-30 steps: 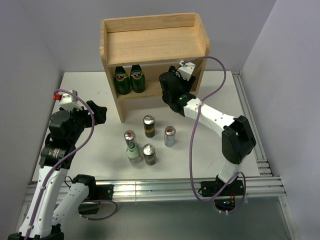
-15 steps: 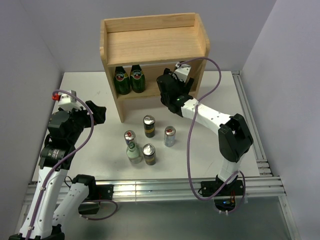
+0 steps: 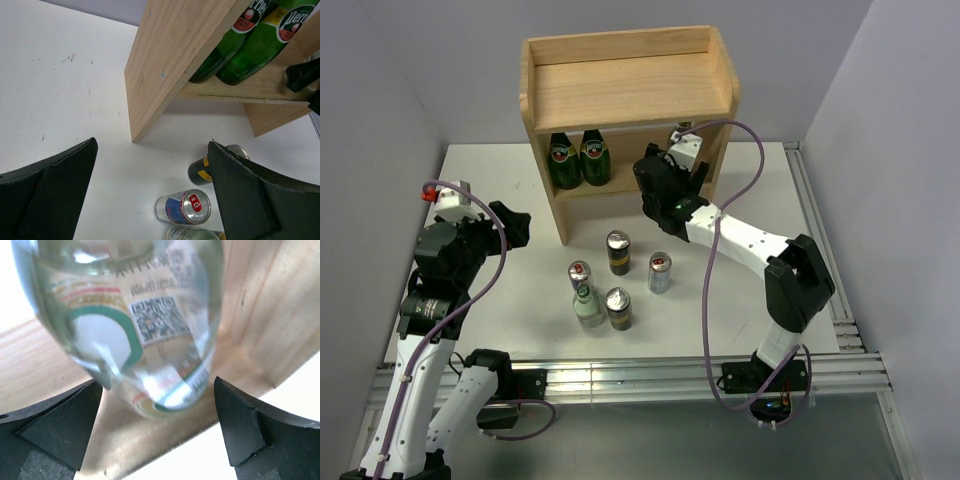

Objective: Place and organize the beverage onto the shelf

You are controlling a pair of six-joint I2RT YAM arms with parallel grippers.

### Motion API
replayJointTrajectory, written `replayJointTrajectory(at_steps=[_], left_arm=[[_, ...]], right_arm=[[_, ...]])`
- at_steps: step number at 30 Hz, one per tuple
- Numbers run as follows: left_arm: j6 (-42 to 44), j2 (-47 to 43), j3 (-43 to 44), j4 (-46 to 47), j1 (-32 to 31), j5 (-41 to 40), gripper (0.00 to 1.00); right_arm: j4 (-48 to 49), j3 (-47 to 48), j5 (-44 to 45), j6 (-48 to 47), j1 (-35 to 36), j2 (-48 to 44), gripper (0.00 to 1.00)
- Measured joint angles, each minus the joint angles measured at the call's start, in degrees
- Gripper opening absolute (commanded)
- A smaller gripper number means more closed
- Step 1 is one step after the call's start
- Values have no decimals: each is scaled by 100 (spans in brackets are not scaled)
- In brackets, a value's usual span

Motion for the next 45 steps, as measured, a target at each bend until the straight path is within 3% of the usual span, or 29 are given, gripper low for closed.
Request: replayJointTrajectory(at_steps=[11,22,30,39,45], left_arm=[[0,0,0,0,28,0,99],[0,0,0,0,59,2,99],[0,0,0,0,66,2,99],[0,0,-2,2,85,50,99],[0,2,-22,9,85,83,99]], right_arm=[[-280,-267,37,83,249,-321,100],[-564,-717,387,435,938,-678,100],[-1617,-1051,420,817,1504,-1054,100],[-3005,-1064,883,1672,3036,-2245,99],[-4138,-874,1027,2583,3985,-2457,99]])
